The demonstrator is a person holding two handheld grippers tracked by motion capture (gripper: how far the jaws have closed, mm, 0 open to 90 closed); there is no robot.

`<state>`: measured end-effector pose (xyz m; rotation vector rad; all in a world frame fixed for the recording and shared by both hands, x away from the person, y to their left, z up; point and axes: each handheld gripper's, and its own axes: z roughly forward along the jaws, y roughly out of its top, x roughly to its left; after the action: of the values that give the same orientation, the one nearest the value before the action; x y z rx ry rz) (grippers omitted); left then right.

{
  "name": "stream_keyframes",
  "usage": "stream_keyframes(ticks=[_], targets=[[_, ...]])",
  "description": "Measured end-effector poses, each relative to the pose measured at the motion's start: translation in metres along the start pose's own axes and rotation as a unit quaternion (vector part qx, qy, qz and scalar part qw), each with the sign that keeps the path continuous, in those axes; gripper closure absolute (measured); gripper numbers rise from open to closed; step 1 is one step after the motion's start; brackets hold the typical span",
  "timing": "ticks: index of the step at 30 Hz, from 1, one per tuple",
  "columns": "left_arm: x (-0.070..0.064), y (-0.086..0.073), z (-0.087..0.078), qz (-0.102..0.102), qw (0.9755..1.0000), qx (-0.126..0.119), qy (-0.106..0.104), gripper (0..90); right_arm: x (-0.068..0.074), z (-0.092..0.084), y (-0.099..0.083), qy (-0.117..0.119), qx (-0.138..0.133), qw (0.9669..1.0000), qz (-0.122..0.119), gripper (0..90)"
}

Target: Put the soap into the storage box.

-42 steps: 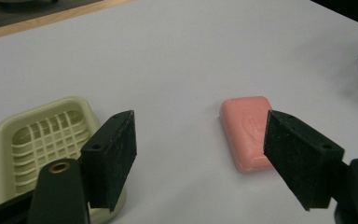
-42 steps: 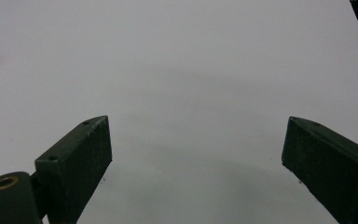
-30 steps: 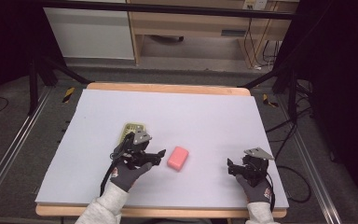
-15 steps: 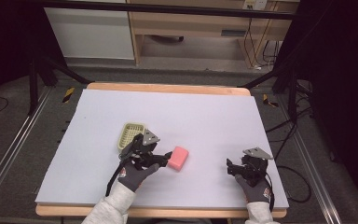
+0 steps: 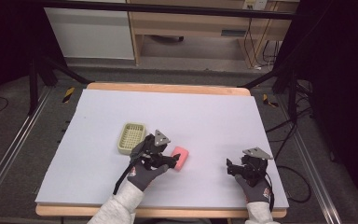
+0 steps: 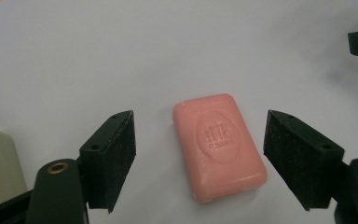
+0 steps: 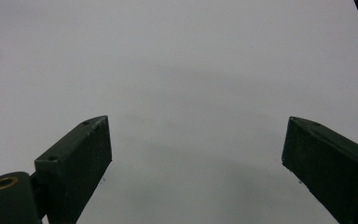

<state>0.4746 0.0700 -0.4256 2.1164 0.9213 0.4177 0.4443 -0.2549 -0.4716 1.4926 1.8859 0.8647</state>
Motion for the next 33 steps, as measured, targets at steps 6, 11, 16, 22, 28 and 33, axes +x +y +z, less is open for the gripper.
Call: stream_keyframes(ticks=[6,11,16,22,28,33], targets=[[-0.006,0.001,0.008,0.003,1.0000,0.007,-0.004,24.4,0.000,0.000,0.000,-0.001,0.000,1.0000,-0.001,8.5],[-0.010,0.002,0.017,0.009,0.9998,0.017,0.000,23.9,0.000,0.000,0.000,0.001,0.000,1.0000,0.000,8.5],[-0.012,0.002,0.024,0.011,0.9996,0.026,0.004,23.3,0.000,0.000,0.000,0.000,0.000,1.0000,0.002,8.5],[-0.015,0.002,0.034,0.014,0.9993,0.035,0.005,22.8,0.000,0.000,0.000,0.000,0.001,1.0000,0.002,8.5],[-0.015,0.001,0.045,0.012,0.9985,0.053,0.011,22.9,0.000,0.000,0.000,-0.001,0.001,1.0000,0.003,8.6],[-0.015,0.000,0.049,0.016,0.9980,0.059,0.016,23.1,0.000,0.000,0.000,0.000,0.002,1.0000,0.003,8.6]])
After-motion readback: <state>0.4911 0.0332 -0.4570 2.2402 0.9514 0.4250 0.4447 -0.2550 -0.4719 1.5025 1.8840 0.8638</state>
